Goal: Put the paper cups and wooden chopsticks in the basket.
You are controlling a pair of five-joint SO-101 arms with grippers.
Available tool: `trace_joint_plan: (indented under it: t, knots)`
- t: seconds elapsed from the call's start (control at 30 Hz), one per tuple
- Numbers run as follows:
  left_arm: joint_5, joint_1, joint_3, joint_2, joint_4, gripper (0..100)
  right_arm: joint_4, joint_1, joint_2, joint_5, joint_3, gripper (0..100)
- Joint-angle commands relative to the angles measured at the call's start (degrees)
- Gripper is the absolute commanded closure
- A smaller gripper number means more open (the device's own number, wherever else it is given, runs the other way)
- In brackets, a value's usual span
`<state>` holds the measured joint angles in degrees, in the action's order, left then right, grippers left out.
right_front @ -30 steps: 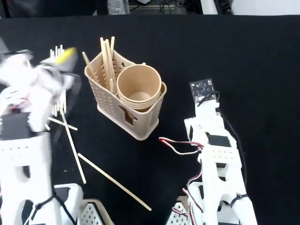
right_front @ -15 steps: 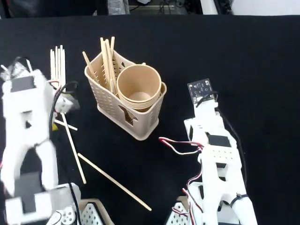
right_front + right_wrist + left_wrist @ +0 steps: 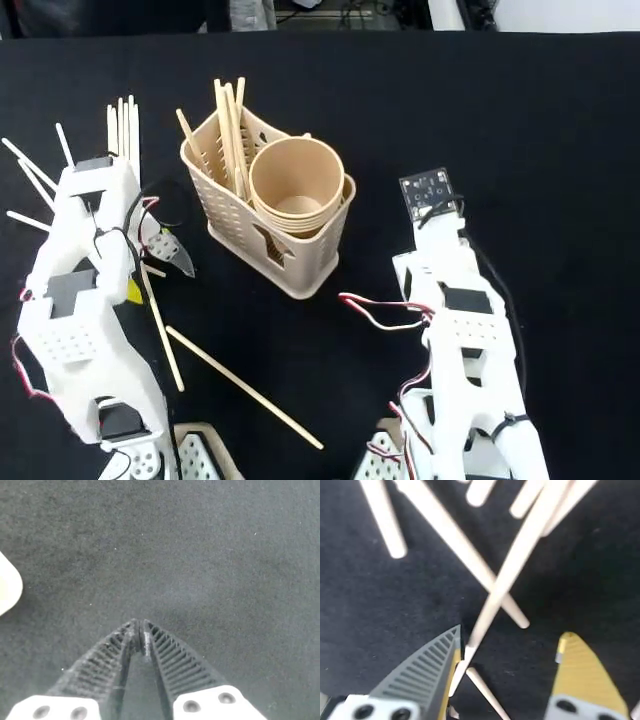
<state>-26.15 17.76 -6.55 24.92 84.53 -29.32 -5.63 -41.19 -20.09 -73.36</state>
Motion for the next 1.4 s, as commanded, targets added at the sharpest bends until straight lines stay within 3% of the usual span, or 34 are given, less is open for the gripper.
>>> trace_joint_plan:
  t: [0.0,0.1,0.5,0.9,1.37]
  knots:
    - [0.2,2.4,2.9,0.5,-1.6,84,1.1,-0.4,-1.5,-0.4,0.3,98.5]
    - [1.0,2.5,2.9,0.4,-1.3,97,1.1,-0.4,-1.5,-0.4,0.3,98.5]
    - [3.9,2.1,3.3,-5.3,3.4,97,1.1,-0.4,-1.5,-0.4,0.3,98.5]
    - [3.1,-5.3,-6.7,-39.4,2.6,97,1.1,-0.4,-1.5,-0.4,0.3,98.5]
    - [8.9,-5.1,-14.0,-87.3,-3.9,97,1.1,-0.4,-1.5,-0.4,0.3,98.5]
